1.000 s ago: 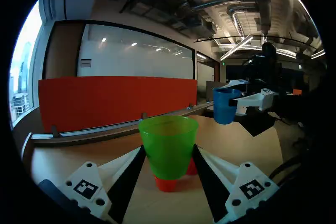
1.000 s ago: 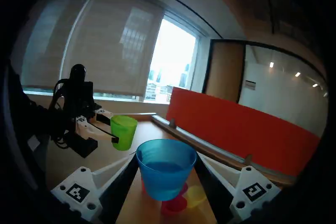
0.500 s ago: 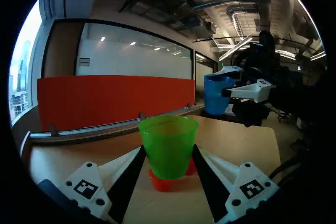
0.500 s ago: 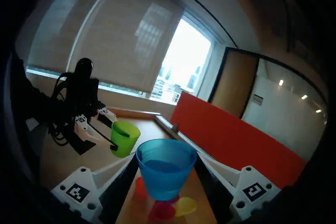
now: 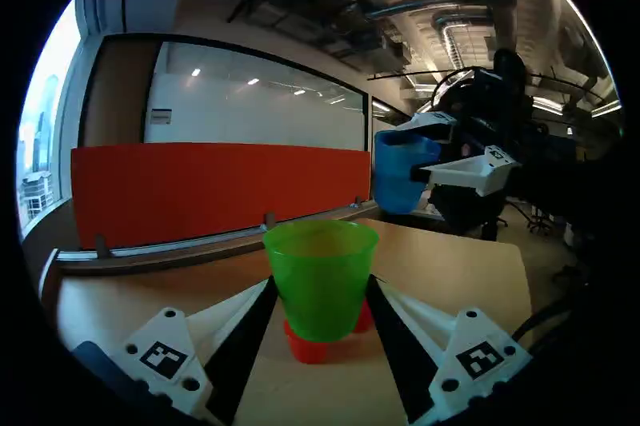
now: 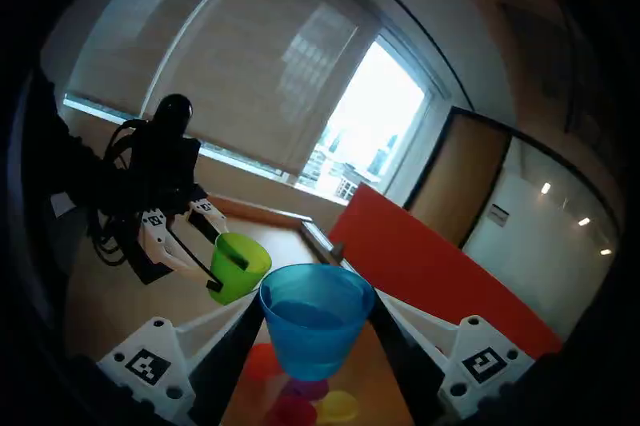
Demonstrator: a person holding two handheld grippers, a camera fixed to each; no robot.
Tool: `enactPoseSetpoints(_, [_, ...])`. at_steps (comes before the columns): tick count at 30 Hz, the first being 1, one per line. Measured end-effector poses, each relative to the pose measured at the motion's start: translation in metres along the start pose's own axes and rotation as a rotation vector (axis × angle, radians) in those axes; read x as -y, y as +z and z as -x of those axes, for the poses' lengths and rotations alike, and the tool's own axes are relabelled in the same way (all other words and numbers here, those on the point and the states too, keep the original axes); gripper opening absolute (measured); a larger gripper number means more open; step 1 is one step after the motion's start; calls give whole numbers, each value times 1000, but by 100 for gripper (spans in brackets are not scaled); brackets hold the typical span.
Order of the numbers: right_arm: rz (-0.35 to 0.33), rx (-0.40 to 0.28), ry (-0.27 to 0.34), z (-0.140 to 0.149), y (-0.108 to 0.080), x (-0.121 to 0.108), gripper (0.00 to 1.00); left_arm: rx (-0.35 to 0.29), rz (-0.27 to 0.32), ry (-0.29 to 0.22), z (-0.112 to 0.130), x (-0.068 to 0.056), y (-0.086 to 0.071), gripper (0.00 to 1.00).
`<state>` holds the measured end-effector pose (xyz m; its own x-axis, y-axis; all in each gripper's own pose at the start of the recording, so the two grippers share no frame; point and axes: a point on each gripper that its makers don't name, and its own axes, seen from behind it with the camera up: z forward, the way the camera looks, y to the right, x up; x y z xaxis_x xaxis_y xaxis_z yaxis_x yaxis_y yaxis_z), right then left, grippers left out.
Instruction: Pour water
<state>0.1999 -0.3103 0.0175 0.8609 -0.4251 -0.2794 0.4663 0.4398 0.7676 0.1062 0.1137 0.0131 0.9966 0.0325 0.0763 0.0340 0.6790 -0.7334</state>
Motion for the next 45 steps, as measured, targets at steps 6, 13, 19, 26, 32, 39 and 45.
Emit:
enactPoseSetpoints(6, [-11, -1, -41, -6, 11, 0, 91, -7, 2, 2, -4, 0, -1, 79])
enactPoseSetpoints(13, [-20, -4, -89, -11, 20, 1, 91, -13, 3, 5, -8, 0, -2, 79])
enactPoseSetpoints(19, [-26, -2, -130, -16, 29, 0, 91, -20, 10, 2, -10, -2, 0, 79])
enactPoseSetpoints(26, [-36, -6, -172, -23, 39, -1, 91, -29, 21, 7, -12, -5, 0, 79])
enactPoseSetpoints(32, [-44, -14, -226, -33, 48, 0, 91, -29, 28, 4, -11, -5, 1, 79])
enactPoseSetpoints(39, [-50, -15, -269, -38, 58, 0, 91, -33, 44, 11, -13, -10, 0, 79])
enactPoseSetpoints(45, [-46, -11, -320, -40, 64, -2, 91, -38, 55, 23, -14, -13, -2, 79])
